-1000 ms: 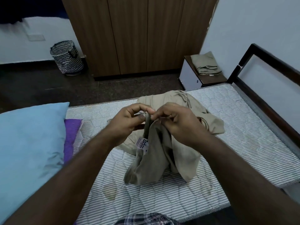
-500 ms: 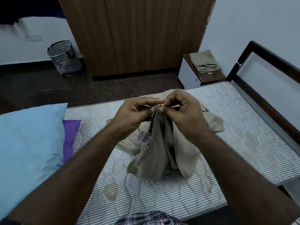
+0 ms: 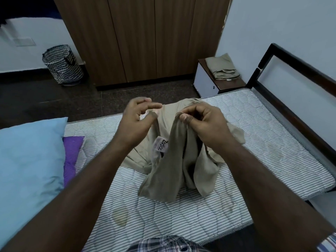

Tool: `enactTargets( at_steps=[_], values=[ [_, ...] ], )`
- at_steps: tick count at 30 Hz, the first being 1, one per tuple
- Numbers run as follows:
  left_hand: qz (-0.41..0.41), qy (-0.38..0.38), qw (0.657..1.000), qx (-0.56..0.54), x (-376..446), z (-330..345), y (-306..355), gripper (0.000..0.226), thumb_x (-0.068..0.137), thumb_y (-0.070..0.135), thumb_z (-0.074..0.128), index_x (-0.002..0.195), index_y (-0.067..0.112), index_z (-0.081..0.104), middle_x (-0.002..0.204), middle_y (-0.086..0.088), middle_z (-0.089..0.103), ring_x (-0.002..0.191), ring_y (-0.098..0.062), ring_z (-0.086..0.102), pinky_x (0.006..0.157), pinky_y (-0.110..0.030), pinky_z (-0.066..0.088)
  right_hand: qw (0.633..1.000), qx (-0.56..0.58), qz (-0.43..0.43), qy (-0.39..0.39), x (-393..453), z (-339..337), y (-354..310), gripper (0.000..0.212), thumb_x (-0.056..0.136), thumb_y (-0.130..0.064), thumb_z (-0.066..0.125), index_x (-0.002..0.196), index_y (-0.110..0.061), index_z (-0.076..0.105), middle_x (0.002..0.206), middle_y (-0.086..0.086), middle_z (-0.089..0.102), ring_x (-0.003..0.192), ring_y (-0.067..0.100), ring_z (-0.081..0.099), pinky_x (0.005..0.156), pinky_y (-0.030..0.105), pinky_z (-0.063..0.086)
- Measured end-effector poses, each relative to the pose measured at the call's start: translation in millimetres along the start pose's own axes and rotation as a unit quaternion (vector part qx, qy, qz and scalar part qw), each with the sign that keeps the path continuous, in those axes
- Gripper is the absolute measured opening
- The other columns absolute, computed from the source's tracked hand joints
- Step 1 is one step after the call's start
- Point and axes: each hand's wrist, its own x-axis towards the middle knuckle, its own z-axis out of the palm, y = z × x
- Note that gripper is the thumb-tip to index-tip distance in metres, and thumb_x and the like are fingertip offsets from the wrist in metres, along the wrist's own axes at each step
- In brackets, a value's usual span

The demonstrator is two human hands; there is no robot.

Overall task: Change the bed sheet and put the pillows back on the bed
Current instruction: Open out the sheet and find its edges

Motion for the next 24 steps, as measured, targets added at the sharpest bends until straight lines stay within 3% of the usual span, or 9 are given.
enactTargets(
  at_steps=[2,4,6,8,12,15,19,24],
  values=[
    [0.025,-0.080,0.996,0.020,-3.0,4.8,2.8,0.025,0.090,0.031,0.073,0.115,0.033,0.072,0.128,0.009,0.059,0.123,0.002,0.051,0.099,-0.023,0.046,1.000,0.004,0.007,-0.024,2.0,3.3,1.1,0.011,0.084,-0.008,0.078,0.091,-0.016,0.075,0.087,-0.007,0.073,0.086,0.004,0.068,0.077,0.019,0.053],
    [0.000,-0.131,0.990,-0.055,-8.5,15.0,8.7,0.022,0.088,0.023,0.075,0.110,0.020,0.075,0.112,0.000,0.072,0.112,-0.013,0.065,0.097,-0.040,0.055,0.999,0.036,0.009,-0.037,4.5,8.0,0.7,0.012,0.082,-0.006,0.079,0.090,-0.015,0.074,0.087,-0.004,0.073,0.085,0.009,0.070,0.075,0.023,0.054],
    [-0.016,-0.099,0.987,-0.125,-10.2,17.6,11.6,0.010,0.089,0.009,0.073,0.097,0.012,0.077,0.098,-0.007,0.076,0.100,-0.023,0.071,0.095,-0.050,0.055,0.996,0.084,0.018,-0.029,5.3,8.7,1.0,0.016,0.082,-0.004,0.078,0.091,-0.015,0.071,0.087,-0.004,0.072,0.084,0.009,0.069,0.075,0.024,0.054],
    [-0.008,-0.064,0.987,-0.145,-9.6,14.1,7.8,0.009,0.090,0.009,0.071,0.091,0.015,0.078,0.092,-0.006,0.076,0.092,-0.023,0.072,0.092,-0.054,0.056,0.994,0.104,0.026,-0.032,3.0,6.8,6.1,0.019,0.082,-0.002,0.077,0.096,-0.014,0.070,0.090,-0.002,0.071,0.086,0.011,0.069,0.077,0.025,0.056],
    [-0.005,-0.021,0.985,-0.174,-12.6,6.9,6.6,0.007,0.090,0.019,0.069,0.089,0.019,0.076,0.090,-0.002,0.073,0.088,-0.017,0.066,0.080,-0.048,0.054,0.997,0.001,0.043,-0.070,-9.2,7.0,42.5,0.025,0.083,-0.001,0.071,0.101,-0.017,0.073,0.095,-0.002,0.075,0.091,0.017,0.071,0.085,0.043,0.059],
    [0.011,-0.004,0.981,-0.192,-15.7,-0.9,7.7,0.015,0.094,0.018,0.066,0.086,0.027,0.075,0.090,0.004,0.070,0.088,-0.013,0.064,0.077,-0.036,0.050,0.996,-0.055,0.058,-0.026,-20.8,6.2,71.1,0.034,0.081,0.005,0.064,0.105,-0.017,0.074,0.096,-0.011,0.073,0.094,0.002,0.068,0.090,0.035,0.057],
    [0.001,0.017,0.977,-0.213,-22.1,-13.2,5.2,0.012,0.095,0.018,0.064,0.089,0.023,0.073,0.086,0.002,0.066,0.081,-0.012,0.060,0.071,-0.032,0.048,0.992,-0.105,0.061,-0.011,-30.2,11.6,90.8,0.040,0.079,0.004,0.067,0.110,-0.019,0.072,0.094,-0.026,0.065,0.090,-0.017,0.060,0.089,0.018,0.050],
    [-0.035,0.047,0.968,-0.245,-30.1,-32.1,4.0,0.010,0.090,0.025,0.067,0.085,0.027,0.075,0.084,0.001,0.067,0.081,-0.015,0.059,0.072,-0.036,0.047,0.993,-0.015,0.095,-0.070,-28.1,17.2,112.9,0.033,0.086,-0.017,0.078,0.112,-0.036,0.069,0.107,-0.012,0.074,0.106,0.001,0.067,0.098,0.034,0.054]
  ],
)
